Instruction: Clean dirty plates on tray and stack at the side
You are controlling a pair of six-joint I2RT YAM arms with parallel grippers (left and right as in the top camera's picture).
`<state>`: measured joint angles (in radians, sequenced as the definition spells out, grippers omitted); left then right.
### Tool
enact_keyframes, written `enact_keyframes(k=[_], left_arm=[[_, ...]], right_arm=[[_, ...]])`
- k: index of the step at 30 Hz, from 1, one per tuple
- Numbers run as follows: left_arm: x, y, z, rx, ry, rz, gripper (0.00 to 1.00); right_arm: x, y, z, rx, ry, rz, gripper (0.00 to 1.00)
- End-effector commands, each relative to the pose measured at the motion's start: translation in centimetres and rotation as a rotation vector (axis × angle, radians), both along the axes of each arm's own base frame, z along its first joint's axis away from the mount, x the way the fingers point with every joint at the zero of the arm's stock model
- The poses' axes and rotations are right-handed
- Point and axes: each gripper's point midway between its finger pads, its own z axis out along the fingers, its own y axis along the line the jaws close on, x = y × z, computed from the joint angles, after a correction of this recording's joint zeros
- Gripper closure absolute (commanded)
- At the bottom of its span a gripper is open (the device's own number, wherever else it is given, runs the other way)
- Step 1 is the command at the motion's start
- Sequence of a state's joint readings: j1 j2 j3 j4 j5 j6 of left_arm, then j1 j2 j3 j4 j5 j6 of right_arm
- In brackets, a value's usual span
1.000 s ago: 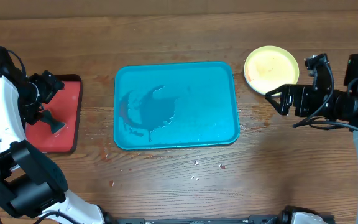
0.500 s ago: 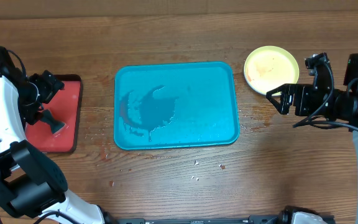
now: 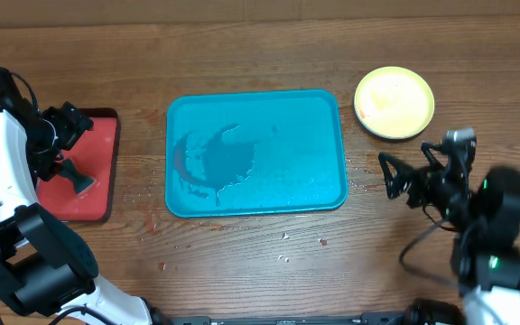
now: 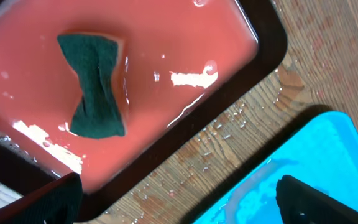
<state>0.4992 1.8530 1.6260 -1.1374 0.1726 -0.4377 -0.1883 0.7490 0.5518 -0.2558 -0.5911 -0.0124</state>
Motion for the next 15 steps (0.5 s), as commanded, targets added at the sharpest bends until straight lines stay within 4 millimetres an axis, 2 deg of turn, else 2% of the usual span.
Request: enact_keyframes(k=[1, 11, 15], left_arm=[[0.3, -0.2, 0.7, 0.004, -0.02, -0.009, 0.0], [0.3, -0.2, 0.7, 0.004, -0.02, -0.01, 0.0], [0.3, -0.2, 0.7, 0.004, -0.02, -0.009, 0.0]], right_arm=[[-1.9, 0.6, -0.1, 0.04, -0.097, -0.007, 0.0], [-4.9, 0.5, 1.0, -0.018, -0.349, -0.054, 0.0], [-5.1, 0.4, 0.6, -0.029, -0.391, -0.093, 0.0]])
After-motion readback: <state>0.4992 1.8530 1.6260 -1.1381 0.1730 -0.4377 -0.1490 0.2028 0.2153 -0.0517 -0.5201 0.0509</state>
